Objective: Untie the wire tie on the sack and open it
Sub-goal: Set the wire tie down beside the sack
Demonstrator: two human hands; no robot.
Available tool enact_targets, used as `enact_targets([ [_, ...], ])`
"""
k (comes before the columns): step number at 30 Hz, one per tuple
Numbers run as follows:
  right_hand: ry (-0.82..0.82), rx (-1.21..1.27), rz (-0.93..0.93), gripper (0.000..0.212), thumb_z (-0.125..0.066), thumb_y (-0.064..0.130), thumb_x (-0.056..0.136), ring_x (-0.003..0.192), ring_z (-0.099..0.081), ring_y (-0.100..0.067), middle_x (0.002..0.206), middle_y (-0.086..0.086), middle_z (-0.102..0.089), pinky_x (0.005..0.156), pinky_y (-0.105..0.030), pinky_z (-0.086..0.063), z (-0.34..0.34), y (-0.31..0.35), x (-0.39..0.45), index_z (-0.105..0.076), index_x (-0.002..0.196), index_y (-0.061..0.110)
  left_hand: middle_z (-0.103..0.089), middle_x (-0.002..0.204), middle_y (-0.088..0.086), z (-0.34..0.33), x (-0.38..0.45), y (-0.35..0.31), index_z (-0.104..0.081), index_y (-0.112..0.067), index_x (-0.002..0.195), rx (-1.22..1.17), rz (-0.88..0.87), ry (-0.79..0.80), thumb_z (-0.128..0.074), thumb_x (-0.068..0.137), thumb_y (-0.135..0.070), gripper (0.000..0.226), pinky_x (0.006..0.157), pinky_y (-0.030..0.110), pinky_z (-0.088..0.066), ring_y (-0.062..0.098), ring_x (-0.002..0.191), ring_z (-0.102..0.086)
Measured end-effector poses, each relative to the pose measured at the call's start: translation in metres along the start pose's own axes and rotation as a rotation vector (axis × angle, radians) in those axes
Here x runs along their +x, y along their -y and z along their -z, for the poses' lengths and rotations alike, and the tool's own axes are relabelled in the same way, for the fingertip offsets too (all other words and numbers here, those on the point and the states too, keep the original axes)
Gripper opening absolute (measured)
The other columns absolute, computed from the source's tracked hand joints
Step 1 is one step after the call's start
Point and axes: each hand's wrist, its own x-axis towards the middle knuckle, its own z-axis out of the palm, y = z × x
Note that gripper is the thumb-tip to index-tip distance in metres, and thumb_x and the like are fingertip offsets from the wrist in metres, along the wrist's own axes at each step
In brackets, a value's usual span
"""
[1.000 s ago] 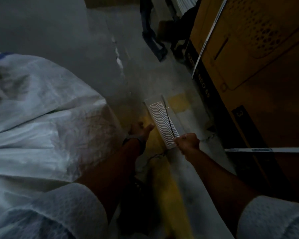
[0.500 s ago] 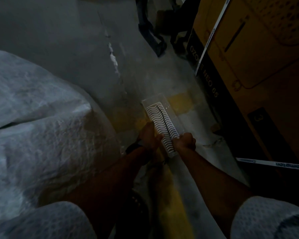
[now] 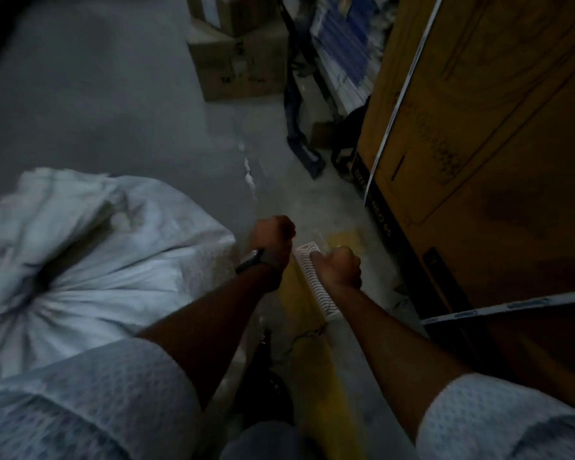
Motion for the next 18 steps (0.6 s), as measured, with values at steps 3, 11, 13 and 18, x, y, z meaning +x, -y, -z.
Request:
enact_targets([
  [3,-0.035,0.031,0.098,0.038,-0.068,0.042,0.080,0.103,-0.064,-0.036,0.112,-0.011,-0.067,0.086,-0.038,-0.051,0.025,0.046,-0.042,-0.068,0.103,0.012,-0.073,0.103,0.014,0.063,-0.014,-0.011,-0.072,-0.011,0.100,0.027,-0.034,-0.082,-0.055,0.089,-0.015,0.021,0.082,0.038,-0.053,0.034,0.097,-0.067],
  [11,-0.070,0.046,0.376,0.040,-0.062,0.044,0.077,0.097,-0.067,-0.032,0.112,-0.012,-0.069,0.079,-0.036,-0.050,0.052,0.149,-0.159,-0.068,0.102,0.013,-0.067,0.118,0.016,0.221,-0.079,-0.004,-0.063,-0.018,0.121,0.044,-0.063,-0.311,-0.050,0.092,-0.023,0.032,0.089,0.039,-0.052,0.035,0.110,-0.062],
  [13,-0.069,0.045,0.442,0.041,-0.064,0.040,0.080,0.104,-0.065,-0.034,0.117,-0.013,-0.067,0.082,-0.035,-0.048,0.046,0.168,-0.195,-0.067,0.109,0.011,-0.066,0.121,0.015,0.254,-0.099,0.012,-0.062,-0.019,0.122,0.047,-0.046,-0.361,-0.051,0.091,-0.025,0.033,0.092,0.040,-0.052,0.035,0.112,-0.061],
  [18,0.014,0.016,0.578,0.028,-0.065,0.034,0.076,0.089,-0.068,-0.032,0.099,-0.011,-0.069,0.071,-0.031,-0.048,0.008,0.196,-0.268,-0.068,0.088,0.009,-0.063,0.126,0.014,0.325,-0.151,0.068,-0.060,-0.022,0.125,0.099,0.052,-0.432,-0.053,0.092,-0.019,0.034,0.094,0.041,-0.051,0.035,0.116,-0.059],
])
